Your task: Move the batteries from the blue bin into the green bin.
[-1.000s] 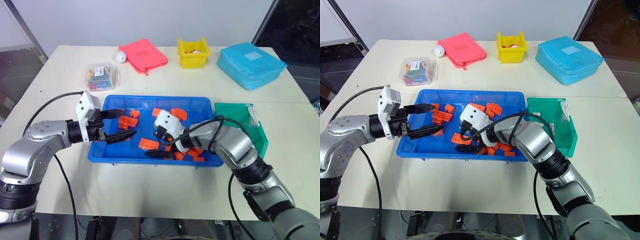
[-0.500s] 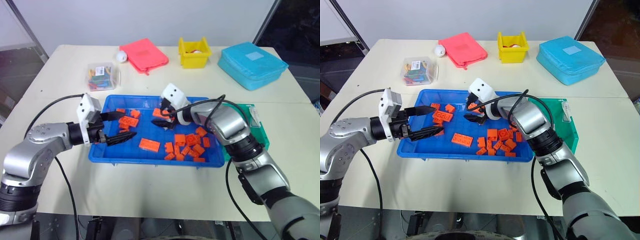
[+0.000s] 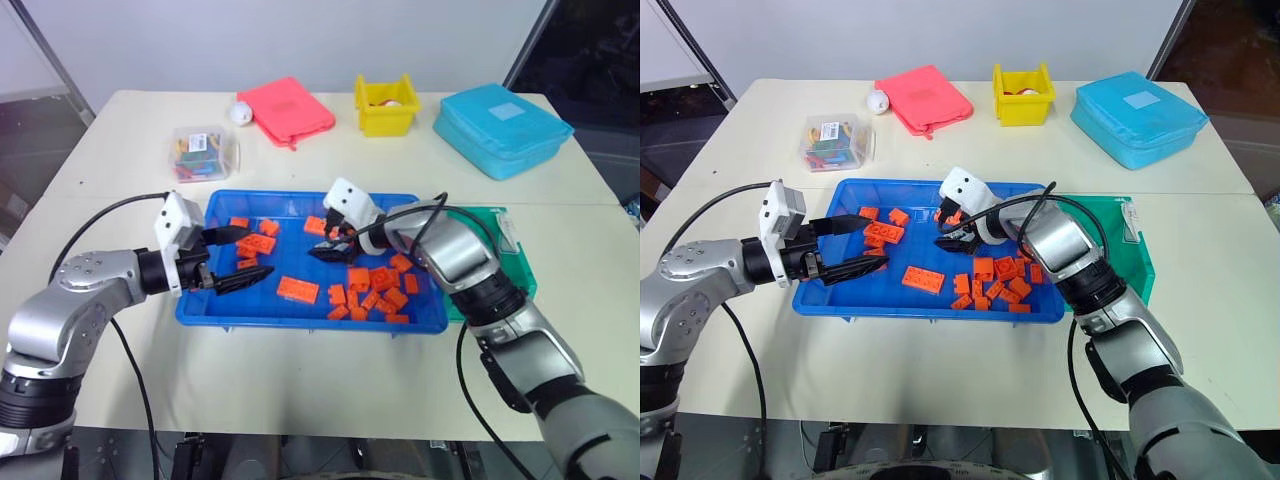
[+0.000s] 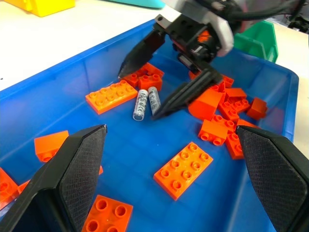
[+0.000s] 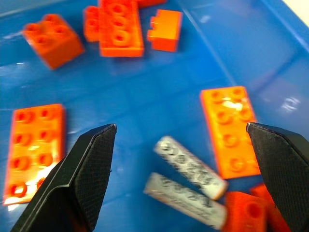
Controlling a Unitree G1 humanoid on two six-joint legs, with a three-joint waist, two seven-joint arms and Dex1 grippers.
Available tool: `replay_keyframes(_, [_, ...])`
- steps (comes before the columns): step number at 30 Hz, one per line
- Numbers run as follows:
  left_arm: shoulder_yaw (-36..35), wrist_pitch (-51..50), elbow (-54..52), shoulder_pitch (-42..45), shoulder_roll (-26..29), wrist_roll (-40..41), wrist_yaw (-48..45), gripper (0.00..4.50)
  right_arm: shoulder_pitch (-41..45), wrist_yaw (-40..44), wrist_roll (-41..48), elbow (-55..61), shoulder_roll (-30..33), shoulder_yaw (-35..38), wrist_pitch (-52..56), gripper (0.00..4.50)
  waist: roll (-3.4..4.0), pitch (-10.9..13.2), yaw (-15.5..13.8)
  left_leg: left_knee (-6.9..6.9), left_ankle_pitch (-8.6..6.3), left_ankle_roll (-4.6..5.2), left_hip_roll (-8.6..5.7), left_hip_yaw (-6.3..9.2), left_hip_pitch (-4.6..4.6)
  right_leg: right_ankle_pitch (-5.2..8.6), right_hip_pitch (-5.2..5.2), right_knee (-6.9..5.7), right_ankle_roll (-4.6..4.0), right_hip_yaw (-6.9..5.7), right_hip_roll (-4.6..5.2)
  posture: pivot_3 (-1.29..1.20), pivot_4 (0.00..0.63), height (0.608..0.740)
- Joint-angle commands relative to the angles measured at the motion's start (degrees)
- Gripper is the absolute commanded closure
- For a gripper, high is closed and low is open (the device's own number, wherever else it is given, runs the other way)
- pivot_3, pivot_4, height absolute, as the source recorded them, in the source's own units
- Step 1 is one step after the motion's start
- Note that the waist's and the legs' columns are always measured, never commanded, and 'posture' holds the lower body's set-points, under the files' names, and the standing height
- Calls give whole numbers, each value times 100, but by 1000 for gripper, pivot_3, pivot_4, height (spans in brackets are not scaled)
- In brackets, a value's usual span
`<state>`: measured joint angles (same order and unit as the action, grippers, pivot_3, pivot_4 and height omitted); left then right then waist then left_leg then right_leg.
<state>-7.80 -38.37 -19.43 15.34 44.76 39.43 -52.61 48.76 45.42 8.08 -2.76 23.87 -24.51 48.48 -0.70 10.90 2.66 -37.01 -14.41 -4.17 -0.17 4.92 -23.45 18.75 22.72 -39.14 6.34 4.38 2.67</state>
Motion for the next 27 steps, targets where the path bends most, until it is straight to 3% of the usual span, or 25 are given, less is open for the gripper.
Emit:
replay_keyframes(1, [-146,12,-207,3,8,100,16,0,-68,105,6,345,44,-12,76,82,0,0,1,0,0,0,0,0,0,0,0,0,0,0,-1,0,150,740])
replay_keyframes(18, [-126,48,-189,14,-61,35,172,0,210,76,-438,-1211,-409,-32,-599,82,0,0,10,-1,0,0,0,-1,1,0,0,0,0,0,-2,0,150,740])
replay_keyframes(21, [-125,62,-211,-20,-76,35,205,0,266,118,-469,-1353,-452,-14,-641,897,0,0,7,-1,0,0,0,-1,1,0,-1,-1,0,0,-2,0,150,740])
replay_keyframes(27, [-144,92,-185,-9,-107,12,254,0,242,204,-526,-1333,-460,-15,-621,3991,0,0,6,-1,0,0,-1,-1,1,0,-1,-1,0,0,-1,0,150,740])
